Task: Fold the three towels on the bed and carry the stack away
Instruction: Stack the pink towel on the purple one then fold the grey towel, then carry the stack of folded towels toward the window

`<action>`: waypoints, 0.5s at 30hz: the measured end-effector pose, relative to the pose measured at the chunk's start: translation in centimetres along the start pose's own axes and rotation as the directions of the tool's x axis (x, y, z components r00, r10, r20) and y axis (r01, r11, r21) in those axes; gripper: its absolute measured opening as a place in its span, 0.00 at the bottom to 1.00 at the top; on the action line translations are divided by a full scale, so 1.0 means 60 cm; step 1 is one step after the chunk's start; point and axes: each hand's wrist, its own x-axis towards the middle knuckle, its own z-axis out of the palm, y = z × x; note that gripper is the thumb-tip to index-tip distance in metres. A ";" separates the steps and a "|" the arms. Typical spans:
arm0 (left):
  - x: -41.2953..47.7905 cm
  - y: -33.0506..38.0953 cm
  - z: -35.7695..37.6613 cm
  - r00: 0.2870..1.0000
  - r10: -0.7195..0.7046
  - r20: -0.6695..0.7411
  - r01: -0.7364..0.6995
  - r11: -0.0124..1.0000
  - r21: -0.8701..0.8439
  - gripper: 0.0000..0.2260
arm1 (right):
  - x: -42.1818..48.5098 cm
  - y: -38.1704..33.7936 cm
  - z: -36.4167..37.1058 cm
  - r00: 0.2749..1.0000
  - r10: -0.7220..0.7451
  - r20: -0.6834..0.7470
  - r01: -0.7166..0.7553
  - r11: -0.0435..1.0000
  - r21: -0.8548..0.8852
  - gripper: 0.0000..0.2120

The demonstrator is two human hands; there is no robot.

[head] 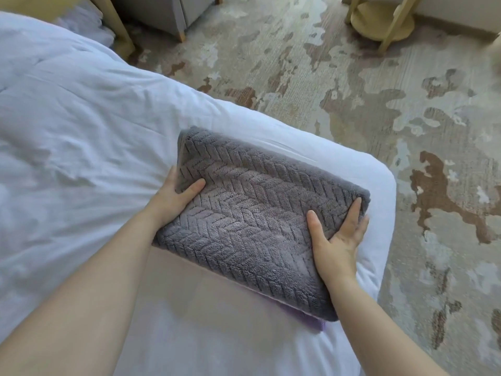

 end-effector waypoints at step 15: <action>-0.042 0.044 -0.031 0.959 -0.275 0.066 0.281 0.951 -0.126 0.22 | 0.006 -0.006 -0.054 0.956 0.233 0.178 -0.284 0.887 0.364 0.34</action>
